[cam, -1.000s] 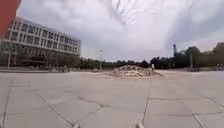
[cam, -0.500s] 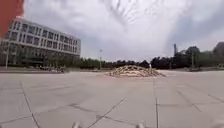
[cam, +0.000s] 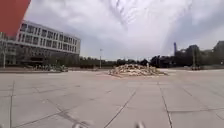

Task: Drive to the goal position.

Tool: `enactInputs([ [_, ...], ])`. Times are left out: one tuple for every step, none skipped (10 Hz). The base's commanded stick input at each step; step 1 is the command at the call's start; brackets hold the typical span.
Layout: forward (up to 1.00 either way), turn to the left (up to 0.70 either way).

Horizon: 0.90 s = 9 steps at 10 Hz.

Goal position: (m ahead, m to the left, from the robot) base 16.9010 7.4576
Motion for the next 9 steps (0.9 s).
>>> enactInputs([
  [0.7,0.0],
  [0.7,0.0],
  [0.7,0.0],
  [0.7,0.0],
  [0.7,0.0],
  [0.7,0.0],
  [0.7,0.0],
  [0.7,0.0],
  [0.7,0.0],
])
